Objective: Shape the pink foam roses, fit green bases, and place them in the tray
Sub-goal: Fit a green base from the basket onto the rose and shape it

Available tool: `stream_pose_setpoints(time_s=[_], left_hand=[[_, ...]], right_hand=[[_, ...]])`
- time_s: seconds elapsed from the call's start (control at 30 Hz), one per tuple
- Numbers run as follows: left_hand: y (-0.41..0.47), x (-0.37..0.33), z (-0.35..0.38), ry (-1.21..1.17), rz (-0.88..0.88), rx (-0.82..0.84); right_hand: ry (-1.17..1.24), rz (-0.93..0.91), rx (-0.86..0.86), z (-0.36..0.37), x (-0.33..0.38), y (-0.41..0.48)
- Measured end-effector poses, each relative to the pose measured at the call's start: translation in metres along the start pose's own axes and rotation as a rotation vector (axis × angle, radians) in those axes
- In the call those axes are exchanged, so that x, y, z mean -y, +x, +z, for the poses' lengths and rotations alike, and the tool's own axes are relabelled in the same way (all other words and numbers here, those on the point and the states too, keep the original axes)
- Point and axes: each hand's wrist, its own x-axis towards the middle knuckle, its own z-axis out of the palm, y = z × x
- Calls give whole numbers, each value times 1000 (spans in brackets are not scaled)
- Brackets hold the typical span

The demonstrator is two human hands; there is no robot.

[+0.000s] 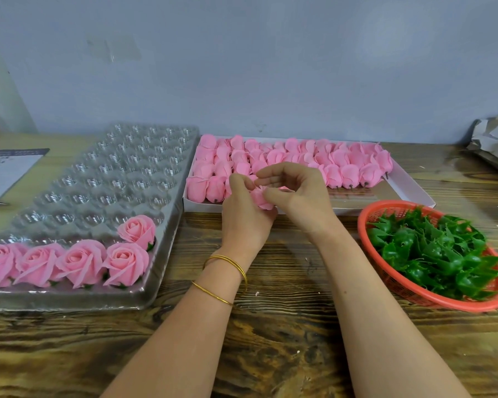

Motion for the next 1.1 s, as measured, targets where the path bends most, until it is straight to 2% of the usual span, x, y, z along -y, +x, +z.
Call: stream_pose_setpoints(time_s=[0.43, 0.8, 1.1], left_hand=[[1, 5, 2, 58, 4, 24], [0, 5, 0, 92, 33, 43], [0, 7, 1, 94, 45, 37]], right_hand=[[-48, -23, 17, -1, 0, -1], [-354, -86, 9, 3, -4, -1], [-341, -145, -6, 7, -5, -2]])
